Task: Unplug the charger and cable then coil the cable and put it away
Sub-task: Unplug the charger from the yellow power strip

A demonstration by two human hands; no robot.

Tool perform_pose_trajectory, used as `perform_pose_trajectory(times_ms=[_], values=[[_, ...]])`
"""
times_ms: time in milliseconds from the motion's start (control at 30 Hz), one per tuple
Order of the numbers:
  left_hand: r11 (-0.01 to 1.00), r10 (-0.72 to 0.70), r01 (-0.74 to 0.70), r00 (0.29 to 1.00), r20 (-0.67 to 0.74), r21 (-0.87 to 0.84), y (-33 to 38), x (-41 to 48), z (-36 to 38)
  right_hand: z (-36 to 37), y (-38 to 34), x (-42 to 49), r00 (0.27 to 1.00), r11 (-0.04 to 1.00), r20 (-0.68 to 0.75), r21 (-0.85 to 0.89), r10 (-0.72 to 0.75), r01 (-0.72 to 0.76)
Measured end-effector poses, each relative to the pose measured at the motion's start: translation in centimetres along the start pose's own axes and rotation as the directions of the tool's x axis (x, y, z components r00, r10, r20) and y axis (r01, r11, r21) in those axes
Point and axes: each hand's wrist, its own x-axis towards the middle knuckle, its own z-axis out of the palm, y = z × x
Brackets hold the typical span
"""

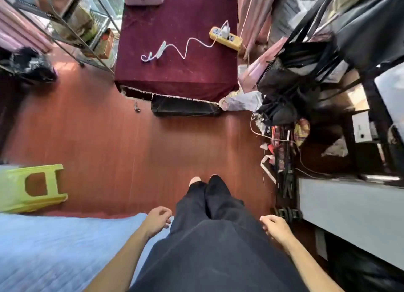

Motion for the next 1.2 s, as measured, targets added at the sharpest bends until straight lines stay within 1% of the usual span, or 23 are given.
perform_pose_trajectory(times_ms=[33,133,233,300,400,500,633,733,800,867,1033,1200], values=[[1.000,0.013,-0.013,1.000,-0.007,-0.002,0.2,0.4,0.1,0.0,0.4,0.3,1.000,1.000,-0.002,-0.008,0.002,-0.002],[1.000,-0.008,0.009,0.999,-0.036,0.024,1.5,0.0,-0.1,-0.4,0.4,0.1,0.999,0.999,-0.004,-0.029,0.043,-0.043],[1.000,-0.007,0.008,0.999,-0.054,0.021,2.3,-0.4,-0.2,-0.6,-1.2,0.7,1.000,0.998,-0.003,-0.061,0.016,-0.016],[1.000,0.004,-0.004,0.998,-0.069,-0.008,2.8,-0.6,-0.6,-1.0,-3.6,1.2,1.000,0.997,0.010,-0.079,-0.019,0.020],[1.000,0.007,-0.007,0.996,-0.094,0.000,2.9,-0.9,-1.4,-1.6,-8.3,2.2,0.995,0.993,0.027,-0.070,-0.094,0.096],[1.000,-0.021,0.019,0.993,-0.117,-0.019,2.6,-1.2,-2.6,-1.8,-13.6,2.9,0.987,0.986,0.019,-0.055,-0.160,0.160],[0.997,-0.036,0.044,0.992,-0.120,0.062,2.8,-0.4,-5.1,-1.7,-20.7,4.0,0.972,0.971,0.008,-0.044,-0.234,0.234],[0.994,-0.051,0.062,0.992,-0.119,0.089,4.1,1.1,-7.7,-1.6,-24.4,4.9,0.967,0.966,0.003,-0.028,-0.257,0.257],[0.992,-0.065,0.078,0.990,-0.124,0.104,5.4,2.6,-9.8,-1.6,-25.9,5.3,0.970,0.969,-0.010,-0.034,-0.244,0.244],[0.991,-0.050,0.065,0.990,-0.130,0.118,7.5,4.2,-11.9,-1.6,-26.9,5.8,0.973,0.973,-0.028,-0.039,-0.228,0.227],[0.977,0.035,-0.019,0.997,-0.071,0.214,15.9,8.4,-15.6,-2.4,-27.2,6.8,0.988,0.992,-0.083,-0.027,-0.129,0.127],[0.988,0.137,-0.133,0.989,-0.051,0.079,26.2,11.9,-17.2,-3.3,-26.8,8.0,0.995,0.996,-0.103,-0.093,-0.014,0.005]])
